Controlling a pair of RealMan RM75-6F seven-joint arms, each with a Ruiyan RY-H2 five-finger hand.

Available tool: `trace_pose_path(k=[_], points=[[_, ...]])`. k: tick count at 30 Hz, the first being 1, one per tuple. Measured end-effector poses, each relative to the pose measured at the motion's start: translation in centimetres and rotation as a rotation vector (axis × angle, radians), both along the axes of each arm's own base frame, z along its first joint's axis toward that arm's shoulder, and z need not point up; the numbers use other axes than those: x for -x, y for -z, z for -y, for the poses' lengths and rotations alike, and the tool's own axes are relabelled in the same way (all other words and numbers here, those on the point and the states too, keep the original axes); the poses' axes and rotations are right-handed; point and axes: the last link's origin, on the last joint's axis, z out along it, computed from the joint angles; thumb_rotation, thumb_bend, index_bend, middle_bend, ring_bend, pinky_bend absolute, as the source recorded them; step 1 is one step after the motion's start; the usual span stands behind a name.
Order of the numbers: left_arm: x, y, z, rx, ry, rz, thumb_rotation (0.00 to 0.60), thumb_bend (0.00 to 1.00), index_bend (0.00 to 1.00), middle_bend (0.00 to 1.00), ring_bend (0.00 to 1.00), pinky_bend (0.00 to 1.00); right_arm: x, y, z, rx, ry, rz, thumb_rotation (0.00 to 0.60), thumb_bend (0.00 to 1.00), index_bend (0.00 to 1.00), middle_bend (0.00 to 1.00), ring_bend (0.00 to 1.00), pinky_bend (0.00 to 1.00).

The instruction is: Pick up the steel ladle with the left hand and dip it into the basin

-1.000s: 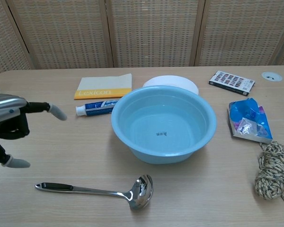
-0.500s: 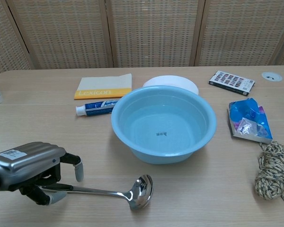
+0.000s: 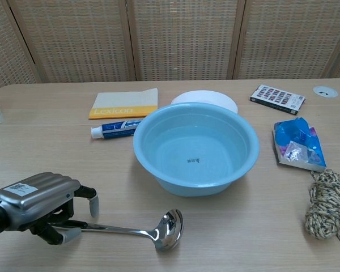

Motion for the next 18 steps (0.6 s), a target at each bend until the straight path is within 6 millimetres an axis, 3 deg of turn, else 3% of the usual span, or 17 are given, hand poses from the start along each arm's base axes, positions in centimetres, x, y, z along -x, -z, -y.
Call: trace_pose_path(k=[18], points=[[0.7,1.2,0.2,-0.021,0.01,-0.02,0.6,0.38,0.44,1.0,1.0,1.0,-0.1,0.2,0.0,-0.015,-0.002,0.005,0.6,0.0,0.0,0.0,0.0,0.0]])
